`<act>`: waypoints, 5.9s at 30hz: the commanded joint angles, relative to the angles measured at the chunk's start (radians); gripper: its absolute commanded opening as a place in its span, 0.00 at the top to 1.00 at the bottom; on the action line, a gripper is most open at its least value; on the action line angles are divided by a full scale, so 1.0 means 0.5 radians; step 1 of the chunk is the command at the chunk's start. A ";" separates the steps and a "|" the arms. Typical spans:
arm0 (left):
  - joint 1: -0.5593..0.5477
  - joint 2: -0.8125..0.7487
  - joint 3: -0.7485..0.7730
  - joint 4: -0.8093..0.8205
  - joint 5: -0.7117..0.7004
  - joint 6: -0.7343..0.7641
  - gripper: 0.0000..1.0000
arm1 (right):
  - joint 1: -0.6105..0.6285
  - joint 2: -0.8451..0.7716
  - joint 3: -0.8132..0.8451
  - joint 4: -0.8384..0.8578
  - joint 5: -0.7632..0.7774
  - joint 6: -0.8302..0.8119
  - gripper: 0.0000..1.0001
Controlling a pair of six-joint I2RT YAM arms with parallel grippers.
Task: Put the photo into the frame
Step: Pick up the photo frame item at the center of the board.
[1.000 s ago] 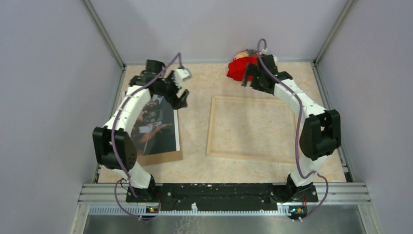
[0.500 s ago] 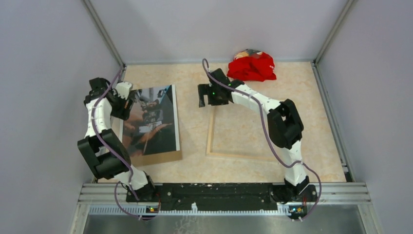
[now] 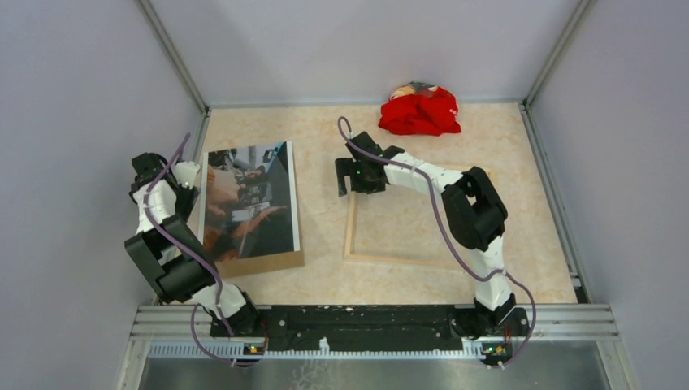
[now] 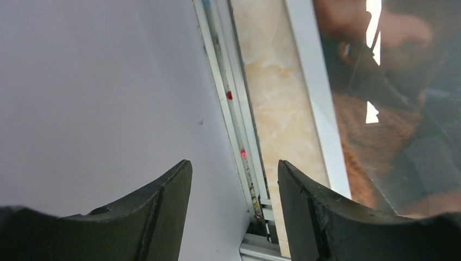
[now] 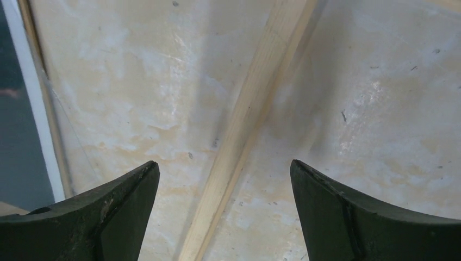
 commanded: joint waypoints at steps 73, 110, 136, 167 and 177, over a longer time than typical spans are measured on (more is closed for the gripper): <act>-0.448 0.697 -0.029 0.330 0.168 -0.337 0.47 | 0.079 0.122 -0.541 1.963 -1.258 1.298 0.41; -0.452 0.413 0.955 -0.982 0.907 0.159 0.01 | -0.163 -0.434 0.394 0.076 -1.344 -0.151 1.00; -0.949 0.173 1.229 -1.519 2.244 0.597 0.01 | -0.186 -1.263 0.060 -0.704 -1.283 -0.998 1.00; -1.237 0.139 0.903 -1.520 2.535 0.958 0.29 | -0.189 -1.475 -0.096 -0.690 -1.139 -1.147 1.00; -1.231 0.202 0.962 -1.519 2.445 0.889 0.53 | -0.222 -1.469 -0.143 -0.641 -0.945 -1.058 1.00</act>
